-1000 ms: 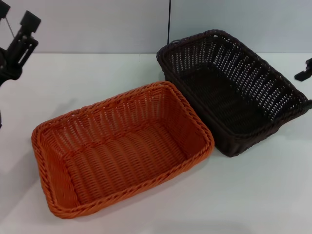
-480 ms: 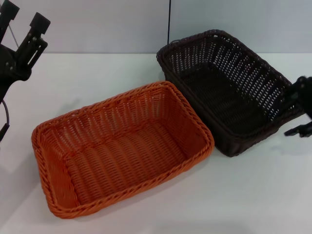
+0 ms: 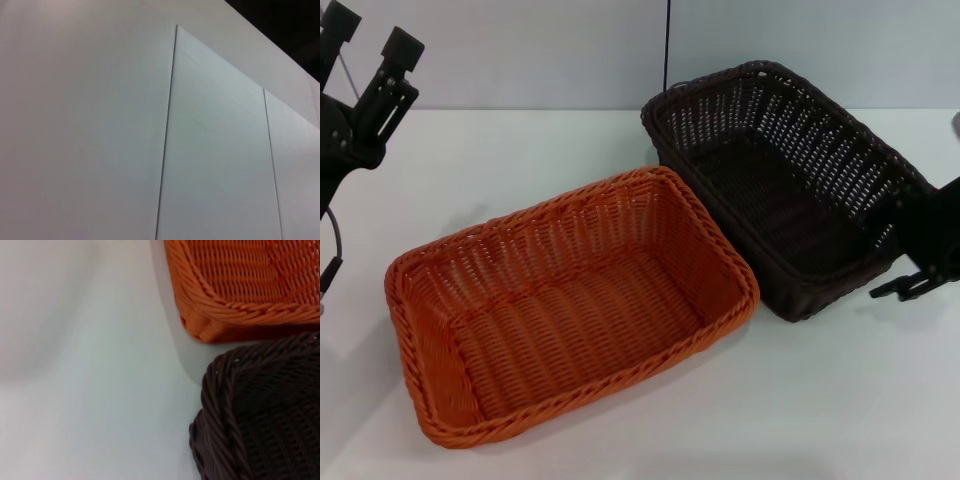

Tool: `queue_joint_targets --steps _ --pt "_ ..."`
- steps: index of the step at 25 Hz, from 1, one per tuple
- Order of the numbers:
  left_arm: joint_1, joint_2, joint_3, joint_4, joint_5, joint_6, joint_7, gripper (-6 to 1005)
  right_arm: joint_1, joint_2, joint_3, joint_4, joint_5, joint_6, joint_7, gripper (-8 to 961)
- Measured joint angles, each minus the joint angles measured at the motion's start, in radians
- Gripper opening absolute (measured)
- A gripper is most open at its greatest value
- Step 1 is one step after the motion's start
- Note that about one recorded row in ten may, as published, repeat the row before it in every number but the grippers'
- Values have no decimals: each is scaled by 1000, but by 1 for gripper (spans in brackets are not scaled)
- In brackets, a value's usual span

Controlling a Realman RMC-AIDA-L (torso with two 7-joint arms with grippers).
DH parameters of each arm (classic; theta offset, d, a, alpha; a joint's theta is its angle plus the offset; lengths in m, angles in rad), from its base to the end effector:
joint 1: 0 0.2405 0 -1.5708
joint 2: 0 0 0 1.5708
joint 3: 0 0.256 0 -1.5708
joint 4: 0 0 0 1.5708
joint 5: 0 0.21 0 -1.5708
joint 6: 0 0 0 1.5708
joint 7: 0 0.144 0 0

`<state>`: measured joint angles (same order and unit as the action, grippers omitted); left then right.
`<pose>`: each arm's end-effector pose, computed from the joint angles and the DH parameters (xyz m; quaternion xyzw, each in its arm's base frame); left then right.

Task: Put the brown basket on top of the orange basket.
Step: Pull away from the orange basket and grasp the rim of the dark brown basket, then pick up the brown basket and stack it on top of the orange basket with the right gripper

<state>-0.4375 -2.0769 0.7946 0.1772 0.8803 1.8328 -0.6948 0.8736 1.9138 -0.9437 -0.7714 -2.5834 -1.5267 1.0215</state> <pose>-0.2603 0.2974 0.0467 -0.6827 -0.0817 -0.5918 0.4208 0.2211 0.4135 0.0505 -0.9588 -0.2158 -0.1810 0.0380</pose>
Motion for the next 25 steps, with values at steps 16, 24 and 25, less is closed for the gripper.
queue_joint_targets --steps 16,24,25 --pt "2 2 -7 -7 0 10 -8 807 -19 36 29 4 49 104 -41 253" --pt "5 3 -5 -7 0 11 -10 807 -49 29 111 -90 122 41 -36 157" --pt "4 3 -1 -7 0 11 -7 806 -58 29 126 -124 151 26 -34 158"
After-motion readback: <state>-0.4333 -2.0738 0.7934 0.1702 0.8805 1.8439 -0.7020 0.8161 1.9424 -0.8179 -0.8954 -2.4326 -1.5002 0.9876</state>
